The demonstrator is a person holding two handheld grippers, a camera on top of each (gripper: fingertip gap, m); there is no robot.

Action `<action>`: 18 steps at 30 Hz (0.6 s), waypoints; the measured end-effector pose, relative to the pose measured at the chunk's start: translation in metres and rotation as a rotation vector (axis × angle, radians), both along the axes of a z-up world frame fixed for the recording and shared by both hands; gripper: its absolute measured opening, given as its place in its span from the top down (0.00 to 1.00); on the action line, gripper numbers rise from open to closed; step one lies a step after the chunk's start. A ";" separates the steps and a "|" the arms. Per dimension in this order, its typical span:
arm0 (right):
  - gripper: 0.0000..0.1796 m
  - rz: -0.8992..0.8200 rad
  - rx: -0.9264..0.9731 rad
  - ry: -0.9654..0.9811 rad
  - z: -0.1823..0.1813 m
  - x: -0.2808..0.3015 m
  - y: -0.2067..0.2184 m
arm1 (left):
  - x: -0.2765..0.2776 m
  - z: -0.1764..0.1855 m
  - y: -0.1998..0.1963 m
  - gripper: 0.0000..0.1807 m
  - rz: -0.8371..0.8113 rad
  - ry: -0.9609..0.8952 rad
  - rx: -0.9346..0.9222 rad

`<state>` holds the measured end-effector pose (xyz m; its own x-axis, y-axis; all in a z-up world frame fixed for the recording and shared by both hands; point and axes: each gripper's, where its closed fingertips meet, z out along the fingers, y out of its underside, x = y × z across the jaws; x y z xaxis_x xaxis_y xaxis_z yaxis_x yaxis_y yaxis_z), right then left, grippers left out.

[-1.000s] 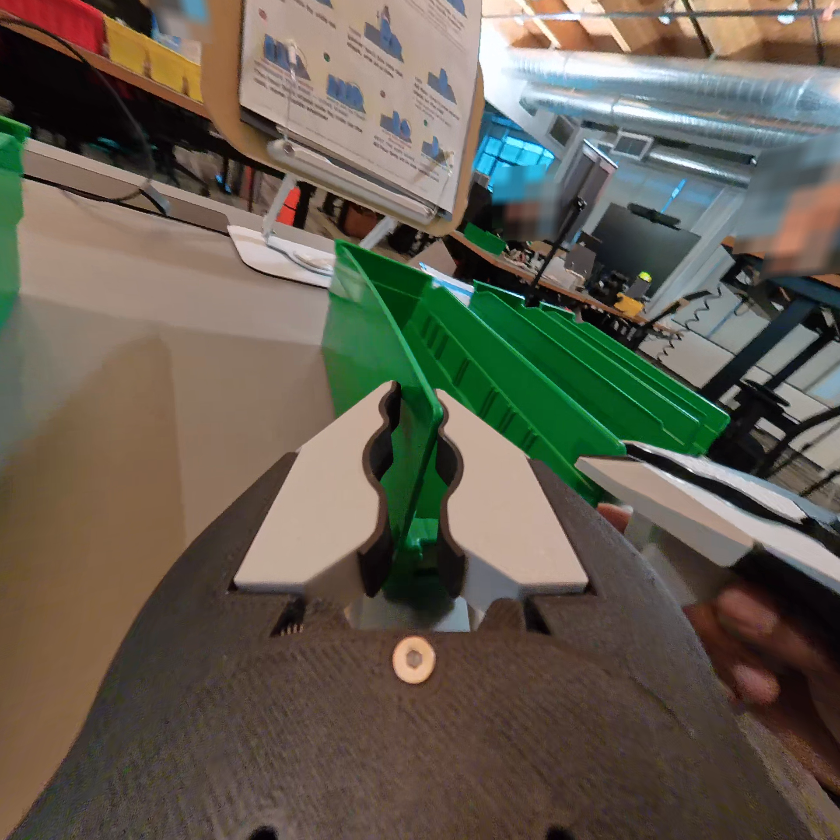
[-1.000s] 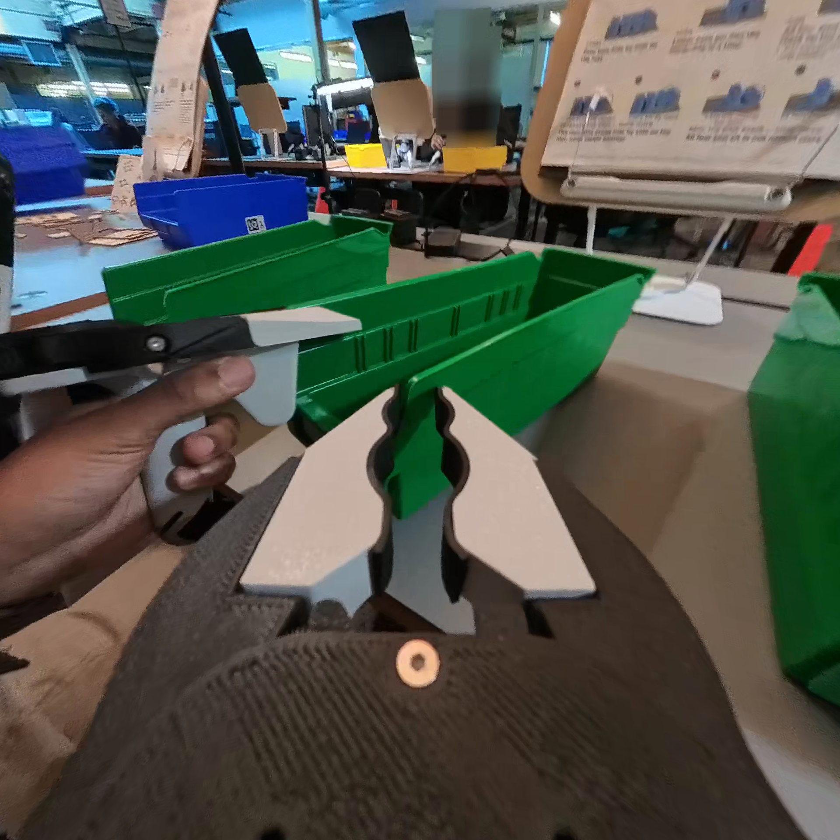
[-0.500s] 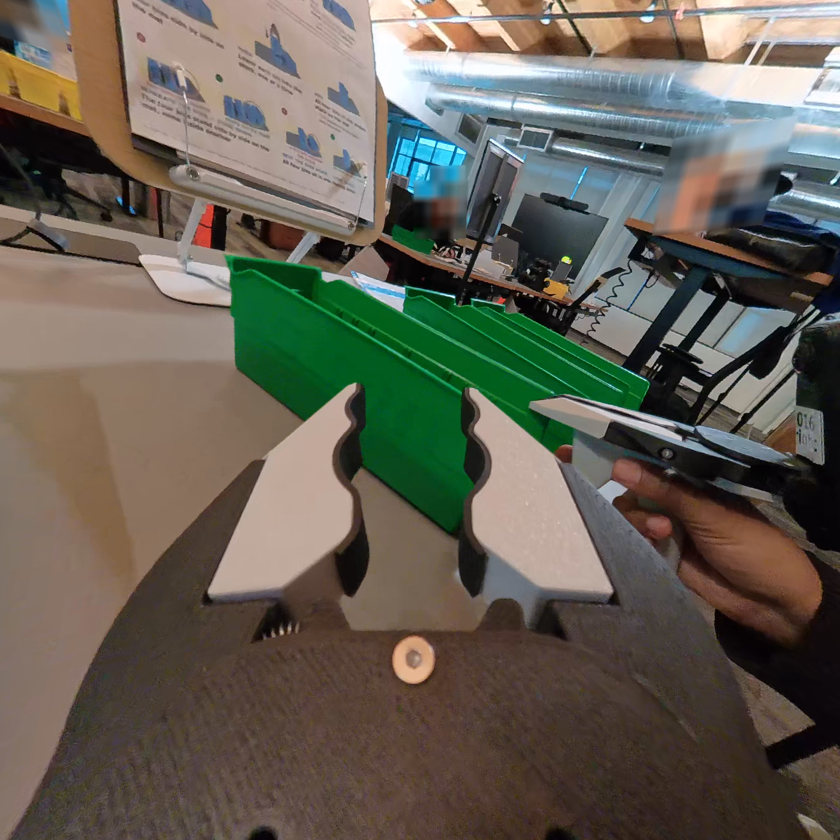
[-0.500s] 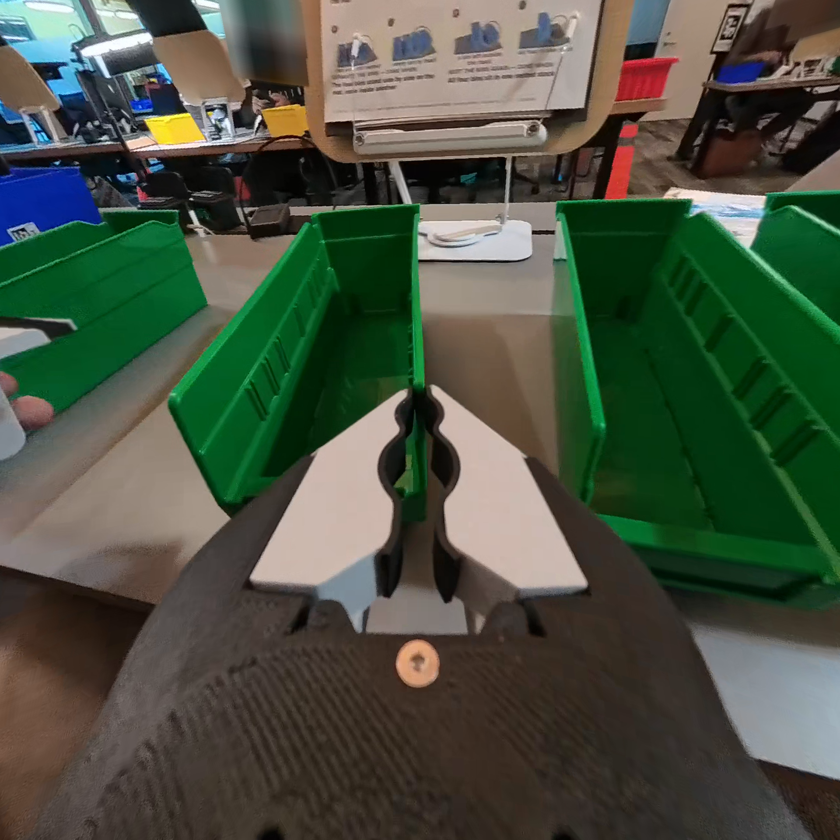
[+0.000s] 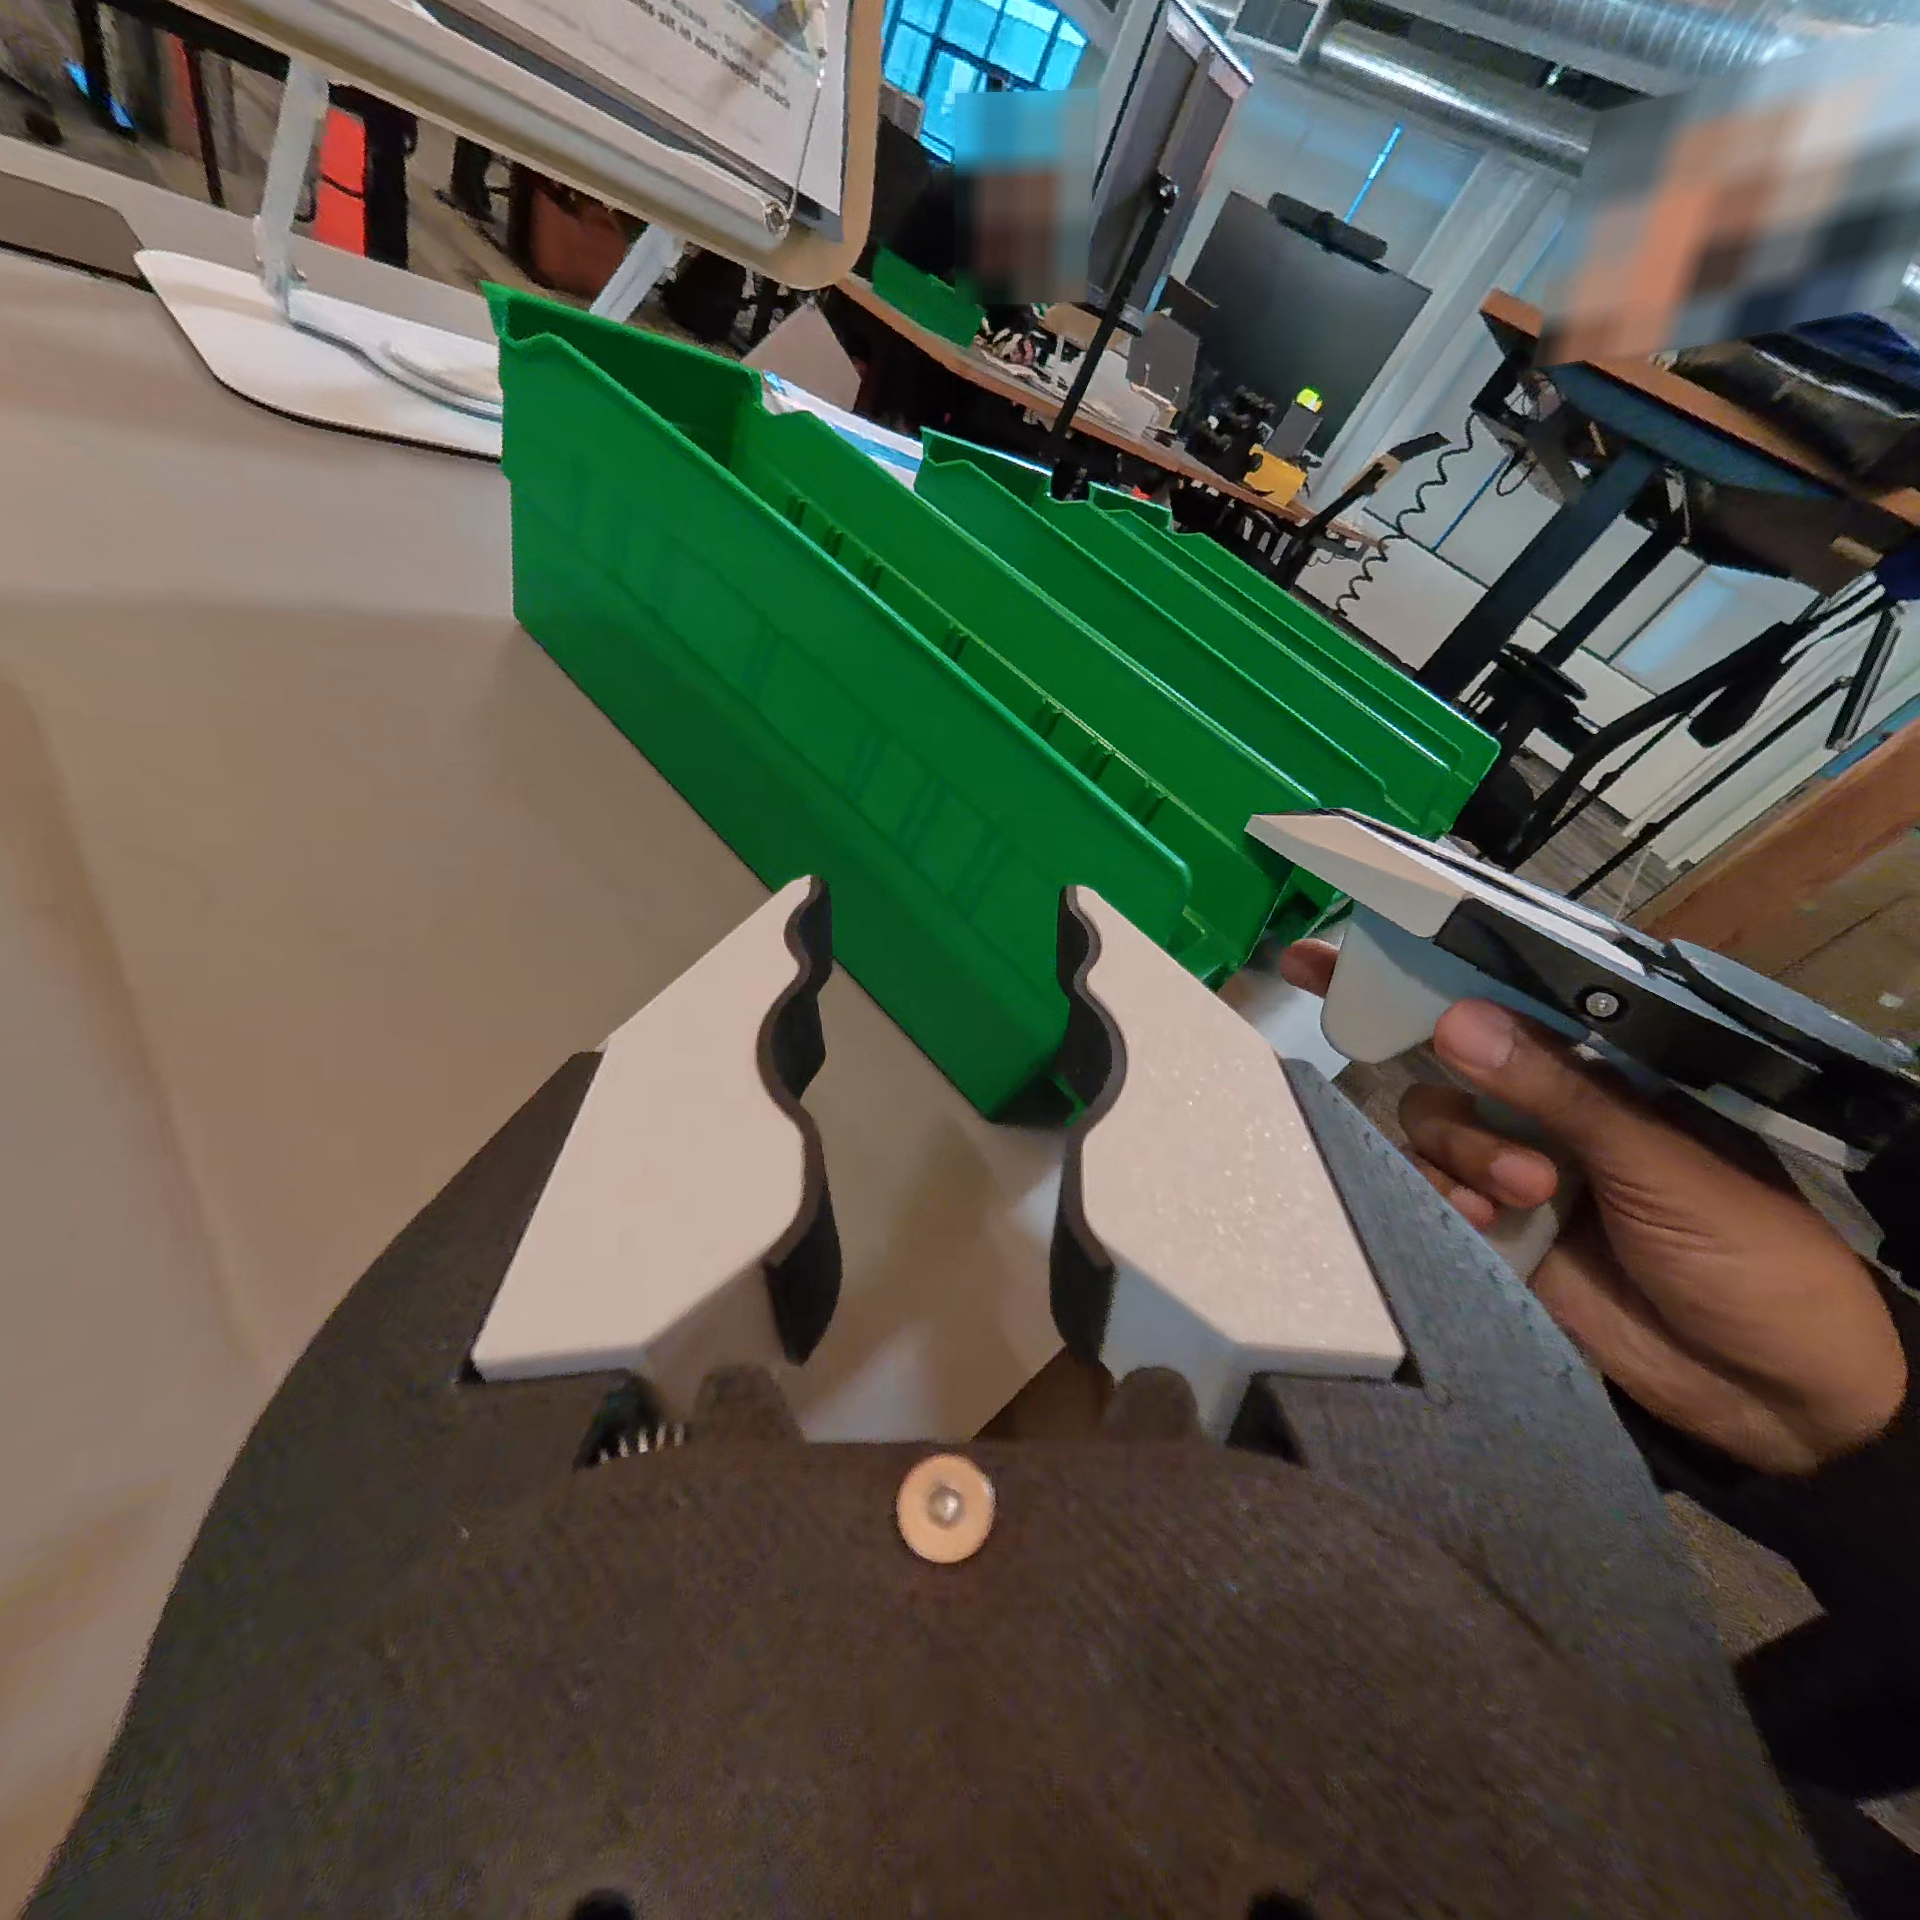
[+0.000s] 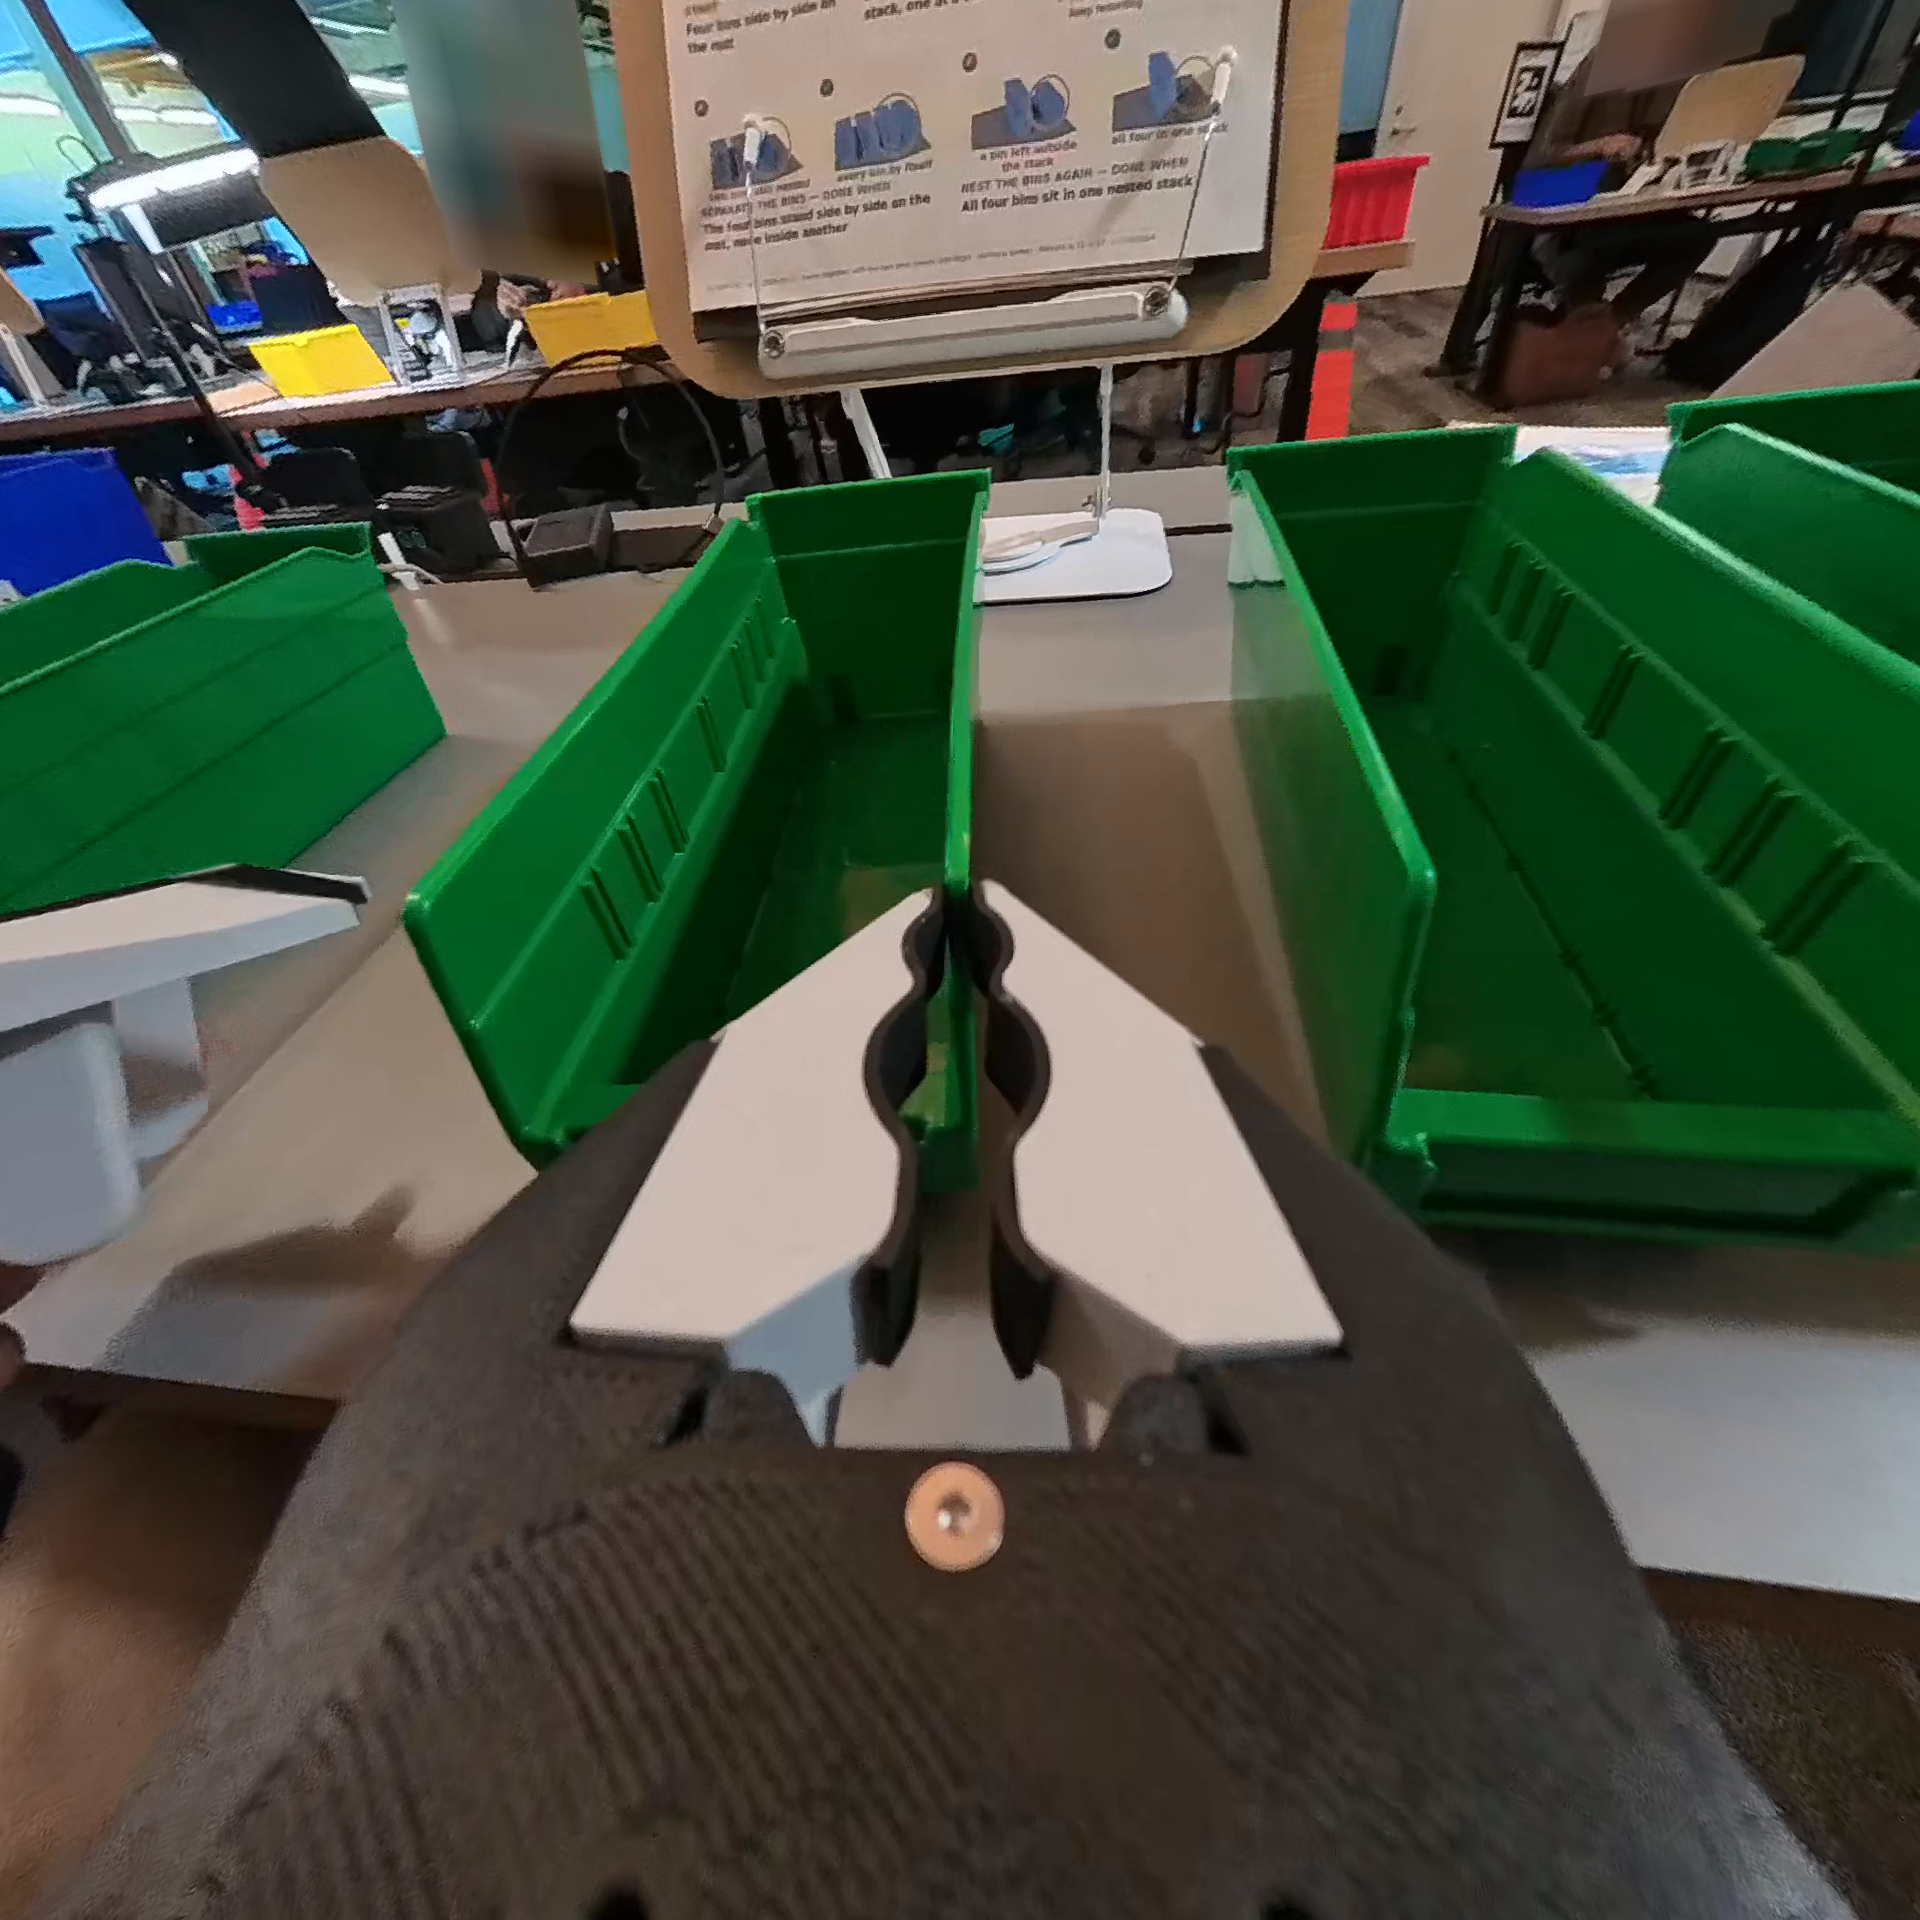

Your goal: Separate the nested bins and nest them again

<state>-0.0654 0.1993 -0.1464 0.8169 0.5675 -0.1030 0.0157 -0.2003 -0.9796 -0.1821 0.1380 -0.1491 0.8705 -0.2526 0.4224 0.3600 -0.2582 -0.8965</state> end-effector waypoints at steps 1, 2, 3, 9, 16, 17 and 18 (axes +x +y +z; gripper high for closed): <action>0.98 -0.015 0.004 0.004 0.000 0.002 0.002 | -0.002 -0.001 0.001 0.77 0.009 -0.004 -0.012; 0.98 -0.027 0.001 0.014 0.001 0.004 0.004 | -0.004 -0.003 0.002 0.77 0.025 -0.004 -0.022; 0.97 -0.033 -0.009 0.029 0.001 0.006 0.005 | -0.006 -0.003 0.002 0.76 0.035 0.000 -0.025; 0.95 0.051 -0.008 0.086 0.007 -0.004 -0.005 | -0.011 -0.003 0.004 0.69 0.070 0.214 -0.031; 0.78 0.127 0.301 -0.061 0.042 -0.015 -0.029 | -0.080 0.058 -0.026 0.70 0.418 0.392 0.097; 0.78 0.139 0.334 -0.078 0.045 -0.018 -0.033 | -0.091 0.066 -0.035 0.71 0.466 0.407 0.129; 0.78 0.152 0.356 -0.089 0.046 -0.021 -0.036 | -0.101 0.071 -0.045 0.71 0.510 0.435 0.156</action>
<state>-0.0864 0.1628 -0.1003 0.7175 0.6704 0.1891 0.1067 0.1626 -0.9809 -0.2832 0.0930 -0.0782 0.9788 0.2046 -0.0003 0.0014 -0.0080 -1.0000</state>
